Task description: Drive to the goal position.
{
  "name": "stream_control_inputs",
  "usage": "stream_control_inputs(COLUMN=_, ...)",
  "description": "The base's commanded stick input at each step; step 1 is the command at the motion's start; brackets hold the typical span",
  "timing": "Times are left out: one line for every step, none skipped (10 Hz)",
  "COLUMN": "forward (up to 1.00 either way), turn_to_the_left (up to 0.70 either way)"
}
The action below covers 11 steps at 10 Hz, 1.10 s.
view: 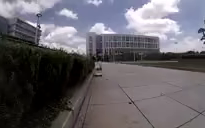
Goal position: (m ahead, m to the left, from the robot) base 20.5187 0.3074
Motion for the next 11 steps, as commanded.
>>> stream_control_inputs(forward=0.04, turn_to_the_left=0.00)
stream_control_inputs(forward=0.04, turn_to_the_left=0.00)
stream_control_inputs(forward=0.04, turn_to_the_left=0.00)
stream_control_inputs(forward=0.04, turn_to_the_left=0.00)
stream_control_inputs(forward=0.04, turn_to_the_left=0.00)
stream_control_inputs(forward=0.04, turn_to_the_left=0.00)
stream_control_inputs(forward=0.04, turn_to_the_left=0.00)
stream_control_inputs(forward=0.04, turn_to_the_left=0.00)
stream_control_inputs(forward=0.04, turn_to_the_left=0.00)
stream_control_inputs(forward=0.04, turn_to_the_left=0.00)
stream_control_inputs(forward=0.04, turn_to_the_left=0.00)
